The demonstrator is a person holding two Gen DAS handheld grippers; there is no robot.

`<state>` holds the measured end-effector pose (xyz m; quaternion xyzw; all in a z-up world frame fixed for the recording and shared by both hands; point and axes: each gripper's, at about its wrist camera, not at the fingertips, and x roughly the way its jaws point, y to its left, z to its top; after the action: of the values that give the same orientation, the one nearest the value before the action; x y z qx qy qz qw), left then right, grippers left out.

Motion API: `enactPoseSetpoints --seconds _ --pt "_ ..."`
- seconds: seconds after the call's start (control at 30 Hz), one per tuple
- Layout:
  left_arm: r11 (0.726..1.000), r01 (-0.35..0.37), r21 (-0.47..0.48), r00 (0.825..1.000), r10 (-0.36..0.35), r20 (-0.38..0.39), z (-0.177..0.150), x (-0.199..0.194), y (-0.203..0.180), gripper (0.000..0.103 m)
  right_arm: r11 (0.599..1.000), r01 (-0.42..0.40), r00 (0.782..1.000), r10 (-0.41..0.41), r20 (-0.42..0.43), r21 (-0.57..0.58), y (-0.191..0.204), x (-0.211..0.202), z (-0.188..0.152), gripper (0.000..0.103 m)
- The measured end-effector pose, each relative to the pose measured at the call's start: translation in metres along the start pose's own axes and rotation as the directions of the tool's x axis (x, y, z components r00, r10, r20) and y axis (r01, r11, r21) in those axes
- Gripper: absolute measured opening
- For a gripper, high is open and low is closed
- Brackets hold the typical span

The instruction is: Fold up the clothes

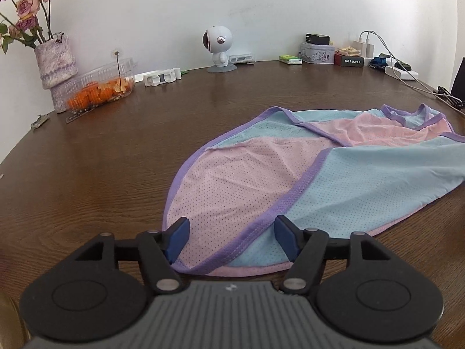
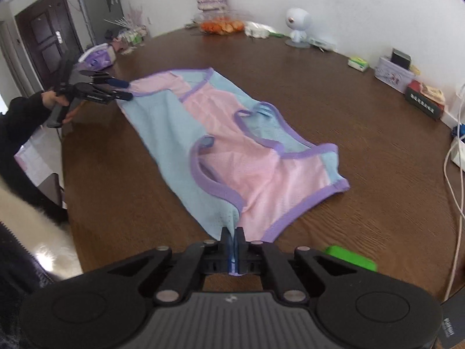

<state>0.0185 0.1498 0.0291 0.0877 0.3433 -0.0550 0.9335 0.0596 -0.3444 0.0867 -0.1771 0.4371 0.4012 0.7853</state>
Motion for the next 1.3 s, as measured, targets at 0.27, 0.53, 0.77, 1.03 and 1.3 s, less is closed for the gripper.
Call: enactPoseSetpoints --seconds 0.27,0.53,0.77,1.03,1.3 --pt "1.000 -0.031 0.004 0.999 0.031 -0.017 0.005 0.002 0.005 0.069 0.972 0.171 0.972 -0.193 -0.134 -0.160 -0.014 0.044 0.032 0.017" --pt "0.998 0.061 0.004 0.998 -0.061 0.004 0.015 -0.009 -0.011 0.067 0.998 0.056 0.989 -0.057 0.136 0.014 0.011 0.003 0.010 0.030" --pt "0.998 -0.026 -0.063 1.000 0.025 -0.017 0.040 -0.009 -0.005 0.060 0.992 0.128 0.992 -0.128 0.020 0.008 0.013 0.026 -0.005 0.019" --pt "0.991 0.078 -0.106 0.997 -0.078 0.002 0.135 0.061 -0.033 0.083 0.988 0.125 0.943 -0.148 0.297 0.094 -0.025 0.023 0.088 0.047" --pt "0.985 0.172 -0.014 0.976 -0.172 -0.136 0.148 0.148 -0.035 0.069 0.954 0.045 0.980 -0.099 0.172 0.295 -0.051 0.121 0.150 0.046"
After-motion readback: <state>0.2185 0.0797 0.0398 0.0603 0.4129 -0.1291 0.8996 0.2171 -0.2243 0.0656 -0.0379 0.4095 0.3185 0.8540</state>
